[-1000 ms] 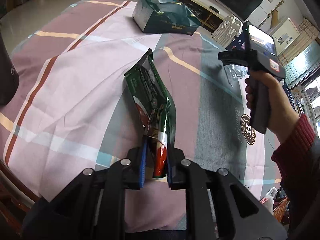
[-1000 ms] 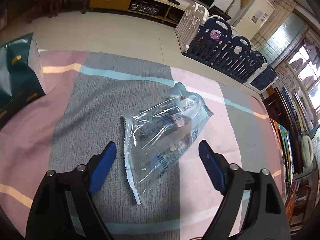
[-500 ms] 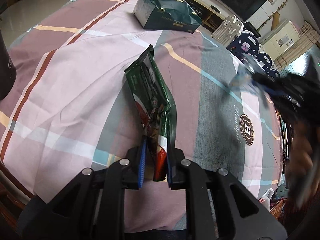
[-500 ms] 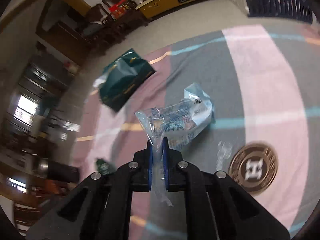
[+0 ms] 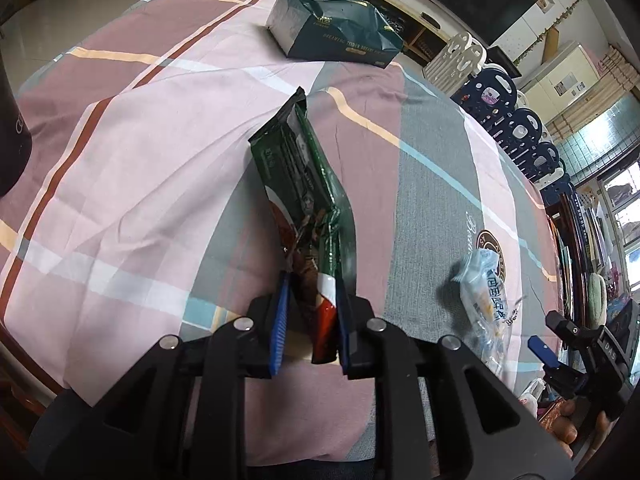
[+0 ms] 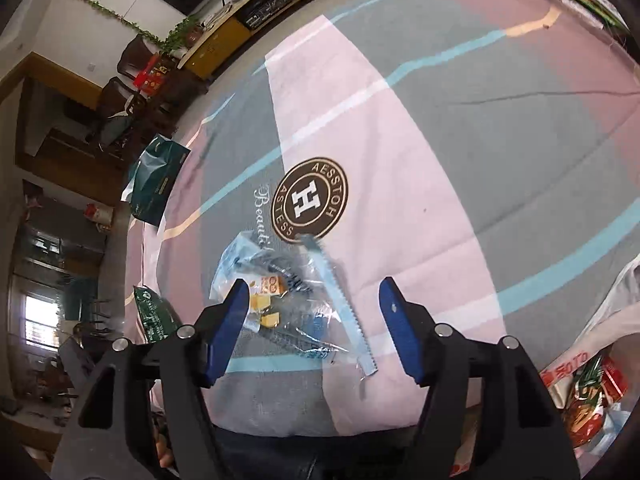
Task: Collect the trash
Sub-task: 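Grasp the clear plastic wrapper with the right gripper while the left holds the snack bag, then carry the snack bag and clear wrapper over the wastebasket and release both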
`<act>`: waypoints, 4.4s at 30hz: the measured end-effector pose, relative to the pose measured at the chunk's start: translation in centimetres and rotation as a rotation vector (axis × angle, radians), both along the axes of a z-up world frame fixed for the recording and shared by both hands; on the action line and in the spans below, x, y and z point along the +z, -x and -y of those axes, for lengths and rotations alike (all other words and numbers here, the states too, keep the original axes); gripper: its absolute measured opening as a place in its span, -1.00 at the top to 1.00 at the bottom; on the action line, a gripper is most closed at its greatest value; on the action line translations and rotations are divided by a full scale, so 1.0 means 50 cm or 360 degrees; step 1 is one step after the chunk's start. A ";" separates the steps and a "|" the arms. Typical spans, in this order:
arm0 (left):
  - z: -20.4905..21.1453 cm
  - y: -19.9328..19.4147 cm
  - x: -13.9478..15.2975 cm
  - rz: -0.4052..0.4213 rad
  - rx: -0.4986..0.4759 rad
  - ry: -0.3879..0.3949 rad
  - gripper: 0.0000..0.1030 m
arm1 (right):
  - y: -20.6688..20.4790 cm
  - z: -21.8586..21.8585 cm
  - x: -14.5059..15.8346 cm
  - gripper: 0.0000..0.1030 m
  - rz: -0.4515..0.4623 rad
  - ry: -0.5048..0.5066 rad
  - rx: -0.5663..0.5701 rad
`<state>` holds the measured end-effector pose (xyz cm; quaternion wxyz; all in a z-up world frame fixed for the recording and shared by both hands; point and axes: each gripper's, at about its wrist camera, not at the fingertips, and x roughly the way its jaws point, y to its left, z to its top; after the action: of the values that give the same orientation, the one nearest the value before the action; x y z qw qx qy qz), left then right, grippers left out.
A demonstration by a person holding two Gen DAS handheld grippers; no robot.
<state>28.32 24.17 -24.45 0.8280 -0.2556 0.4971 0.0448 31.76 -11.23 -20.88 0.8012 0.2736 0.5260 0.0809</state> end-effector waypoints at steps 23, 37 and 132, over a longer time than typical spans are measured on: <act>-0.024 -0.003 0.023 0.0144 0.0049 0.0134 -0.26 | -0.076 -0.240 -0.057 -0.09 0.0087 0.0889 0.0857; 0.020 -0.058 -0.018 0.0005 -0.0052 0.0247 -0.47 | -0.036 -0.250 -0.026 -0.58 0.0199 0.0892 0.0799; 0.657 0.402 0.300 0.0511 -0.0954 -0.0600 -0.02 | 0.514 0.299 0.185 0.69 0.0394 0.0725 0.0045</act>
<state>8.22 -8.66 -9.48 0.9041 0.0539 0.3967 -0.1493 6.08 -26.18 -11.62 0.8992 0.0666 0.4324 0.0043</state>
